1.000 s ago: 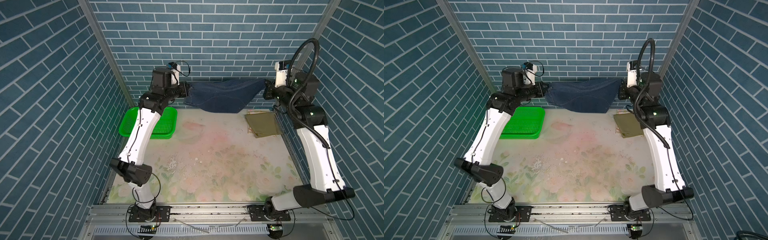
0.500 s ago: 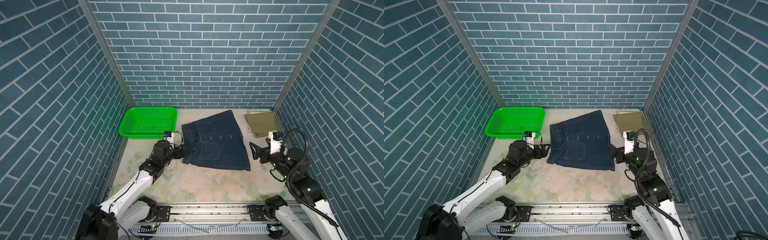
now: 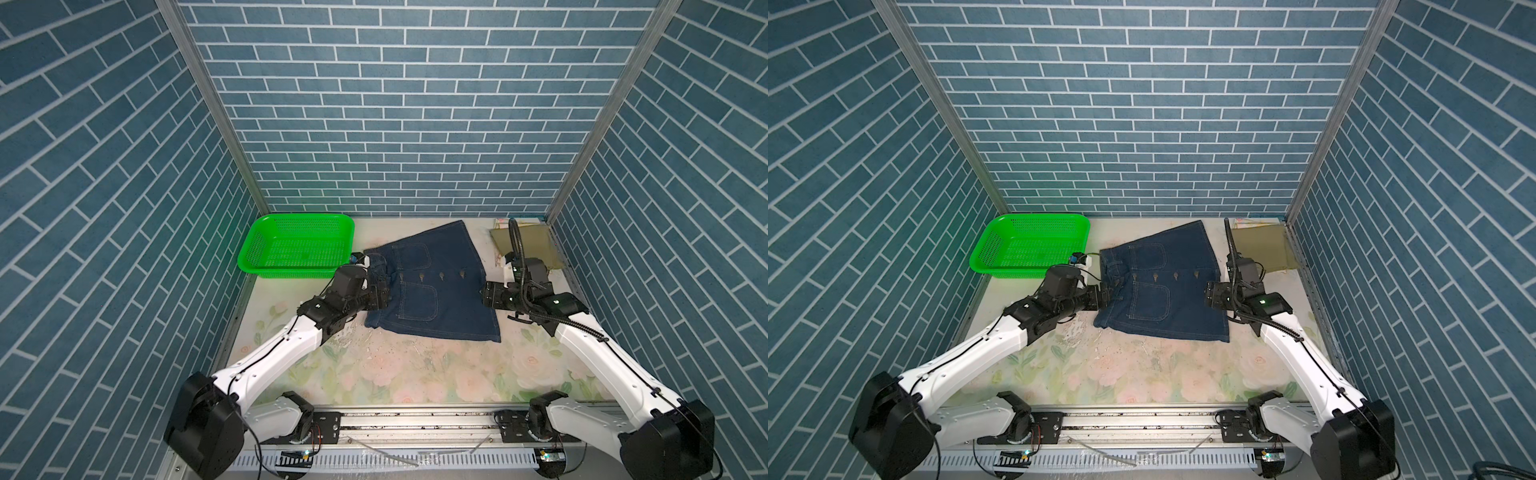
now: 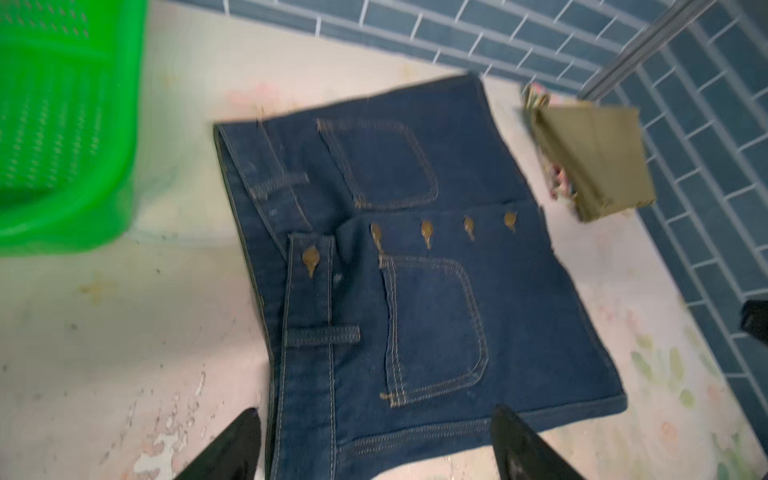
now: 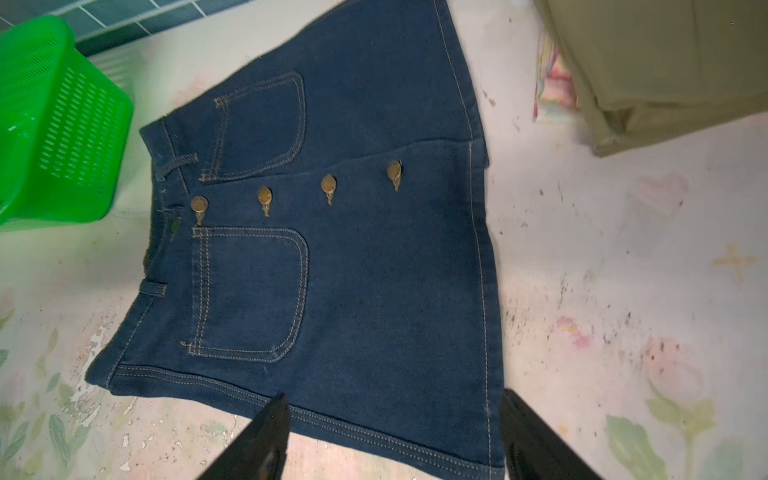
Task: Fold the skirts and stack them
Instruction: 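Grasp the denim skirt's nearer hem corners with both grippers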
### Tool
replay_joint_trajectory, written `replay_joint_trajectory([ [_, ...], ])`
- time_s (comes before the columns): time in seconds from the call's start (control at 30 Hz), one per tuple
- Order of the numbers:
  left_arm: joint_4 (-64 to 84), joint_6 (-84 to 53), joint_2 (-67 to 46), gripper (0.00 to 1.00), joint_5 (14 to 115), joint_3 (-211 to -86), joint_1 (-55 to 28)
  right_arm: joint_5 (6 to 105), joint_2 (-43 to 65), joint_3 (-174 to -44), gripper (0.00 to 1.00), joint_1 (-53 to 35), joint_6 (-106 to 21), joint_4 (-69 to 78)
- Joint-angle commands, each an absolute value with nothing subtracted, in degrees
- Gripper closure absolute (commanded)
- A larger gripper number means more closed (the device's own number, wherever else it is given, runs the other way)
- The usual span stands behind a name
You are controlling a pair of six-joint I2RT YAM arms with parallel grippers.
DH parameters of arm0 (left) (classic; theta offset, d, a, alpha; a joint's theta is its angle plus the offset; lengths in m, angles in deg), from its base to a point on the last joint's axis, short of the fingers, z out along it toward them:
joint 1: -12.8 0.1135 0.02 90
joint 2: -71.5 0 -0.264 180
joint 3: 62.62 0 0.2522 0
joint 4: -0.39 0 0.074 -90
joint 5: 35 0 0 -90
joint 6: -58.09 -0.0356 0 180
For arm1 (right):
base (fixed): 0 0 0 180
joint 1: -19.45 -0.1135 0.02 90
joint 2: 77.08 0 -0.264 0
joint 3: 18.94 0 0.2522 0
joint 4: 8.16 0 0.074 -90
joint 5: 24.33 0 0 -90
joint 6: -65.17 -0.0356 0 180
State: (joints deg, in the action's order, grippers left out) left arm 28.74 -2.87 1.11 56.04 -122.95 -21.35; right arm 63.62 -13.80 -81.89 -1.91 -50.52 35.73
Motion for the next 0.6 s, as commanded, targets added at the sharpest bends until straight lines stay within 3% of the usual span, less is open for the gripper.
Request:
replay_joint_trajectory([
  [0.0, 36.92, -0.91, -1.11, 0.14, 53.47, -121.8, -23.15, 62.86, -10.97, -78.37, 0.22, -1.99, -53.9, 39.04],
  [0.47, 39.1, -0.21, -9.06, 0.14, 51.0, -119.22, -23.24, 64.19, -3.43, -69.57, 0.27, -2.78, -60.67, 38.32],
  [0.53, 38.95, -0.13, -11.11, 0.15, 50.71, -119.87, -23.17, 63.93, -1.53, -68.84, 0.34, -2.88, -61.43, 36.3],
  [0.57, 38.8, -0.16, -11.88, 0.17, 50.68, -120.04, -23.19, 63.86, -0.92, -68.52, 0.44, -2.87, -61.56, 35.4],
])
